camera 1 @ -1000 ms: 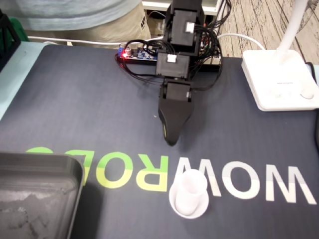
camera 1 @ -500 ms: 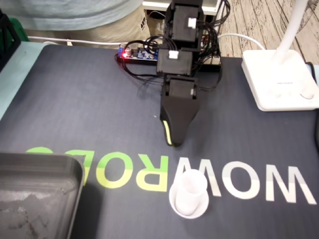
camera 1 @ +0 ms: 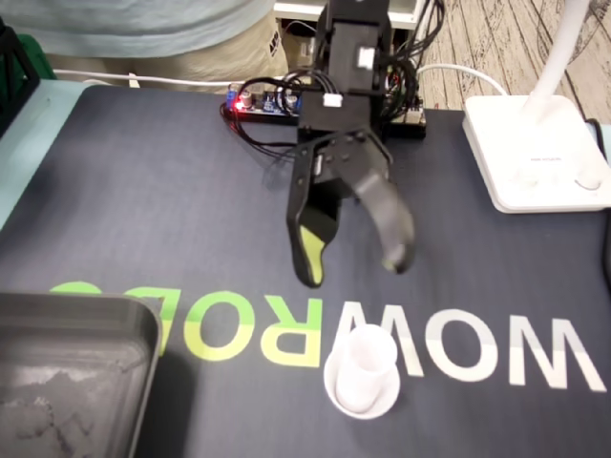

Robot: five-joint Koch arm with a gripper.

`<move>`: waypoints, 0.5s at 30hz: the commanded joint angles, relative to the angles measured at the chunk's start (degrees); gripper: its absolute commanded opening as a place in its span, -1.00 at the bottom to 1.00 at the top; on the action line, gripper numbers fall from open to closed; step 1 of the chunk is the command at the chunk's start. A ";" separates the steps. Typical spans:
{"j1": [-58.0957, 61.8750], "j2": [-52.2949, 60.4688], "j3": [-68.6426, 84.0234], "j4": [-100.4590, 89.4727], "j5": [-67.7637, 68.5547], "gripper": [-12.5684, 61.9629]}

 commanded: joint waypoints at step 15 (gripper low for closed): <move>-2.29 -15.29 -2.46 -18.98 -19.42 0.18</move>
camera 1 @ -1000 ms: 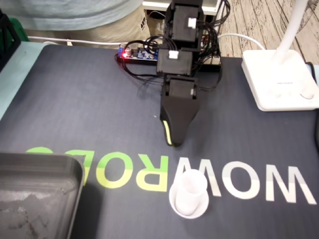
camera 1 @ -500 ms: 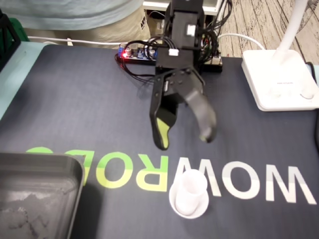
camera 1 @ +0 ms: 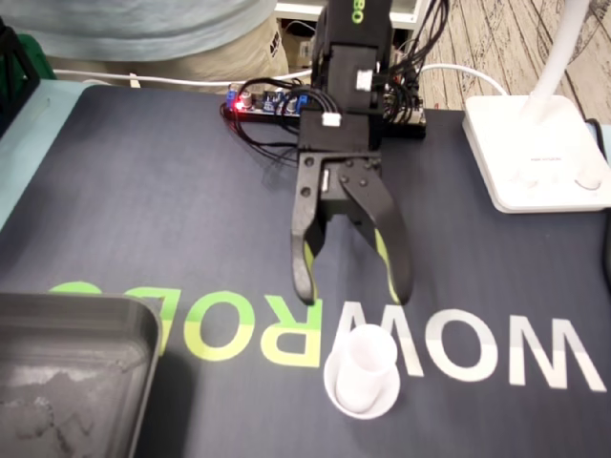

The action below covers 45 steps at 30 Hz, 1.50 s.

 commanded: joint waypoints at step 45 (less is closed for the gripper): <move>0.26 -20.13 -6.86 -22.32 -2.29 0.21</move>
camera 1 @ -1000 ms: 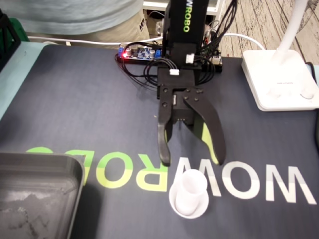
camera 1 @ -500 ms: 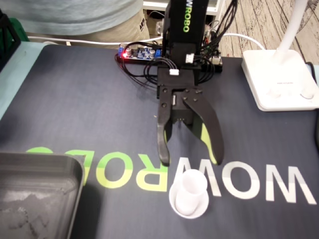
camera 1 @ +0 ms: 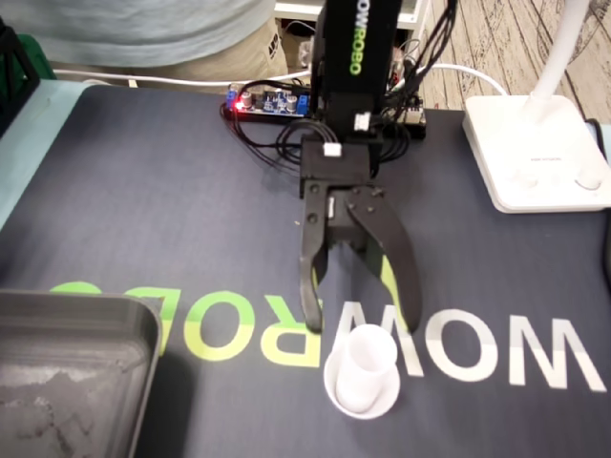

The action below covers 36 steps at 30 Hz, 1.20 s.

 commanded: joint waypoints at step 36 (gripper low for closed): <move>-2.99 -16.08 -14.41 -2.55 -2.11 0.15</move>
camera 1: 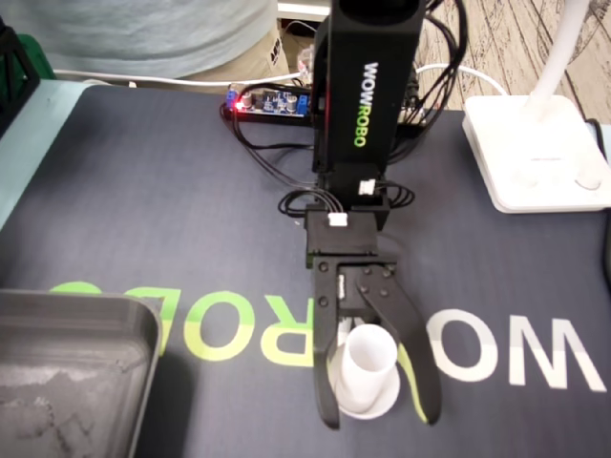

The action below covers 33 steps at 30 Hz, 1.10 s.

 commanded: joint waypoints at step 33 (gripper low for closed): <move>-0.79 3.52 2.02 -2.02 2.64 -0.38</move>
